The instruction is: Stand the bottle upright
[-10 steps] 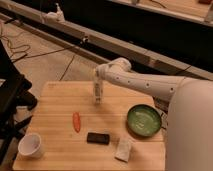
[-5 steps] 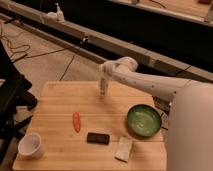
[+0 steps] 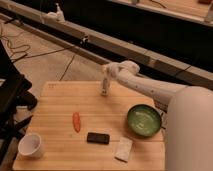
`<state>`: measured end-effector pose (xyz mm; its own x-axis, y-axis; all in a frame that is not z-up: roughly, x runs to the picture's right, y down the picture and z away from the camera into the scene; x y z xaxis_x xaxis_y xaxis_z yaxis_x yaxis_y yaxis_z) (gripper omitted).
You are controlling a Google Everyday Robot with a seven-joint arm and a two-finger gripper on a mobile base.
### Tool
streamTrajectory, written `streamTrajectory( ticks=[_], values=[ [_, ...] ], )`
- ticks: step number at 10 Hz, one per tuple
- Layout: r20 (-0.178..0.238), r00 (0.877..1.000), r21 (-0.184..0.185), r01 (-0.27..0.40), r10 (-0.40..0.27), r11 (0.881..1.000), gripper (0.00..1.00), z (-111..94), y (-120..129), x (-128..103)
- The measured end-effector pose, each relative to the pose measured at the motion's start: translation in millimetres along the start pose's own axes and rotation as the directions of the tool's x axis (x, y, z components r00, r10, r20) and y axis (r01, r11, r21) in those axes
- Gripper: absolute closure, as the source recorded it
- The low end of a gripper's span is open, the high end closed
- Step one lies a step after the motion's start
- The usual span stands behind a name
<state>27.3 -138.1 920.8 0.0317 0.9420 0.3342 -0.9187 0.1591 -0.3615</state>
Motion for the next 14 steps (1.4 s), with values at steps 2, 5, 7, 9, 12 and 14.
streamTrajectory(
  ticks=[2,5,7,9,12,14],
  values=[
    [0.001,1.0,0.002,0.007,-0.007,1.0,1.0,5,-1,3],
    [0.0,1.0,0.011,0.02,-0.02,1.0,0.99,7,-1,4],
    [0.003,0.999,0.013,0.035,-0.035,0.999,0.88,6,0,1],
    [0.015,0.999,0.012,0.052,-0.052,0.999,0.67,3,4,-6],
    [0.032,0.997,-0.002,0.066,-0.066,0.998,0.41,-2,14,-14],
    [0.032,0.997,-0.003,0.075,-0.075,0.997,0.39,-5,16,-13]
  ],
)
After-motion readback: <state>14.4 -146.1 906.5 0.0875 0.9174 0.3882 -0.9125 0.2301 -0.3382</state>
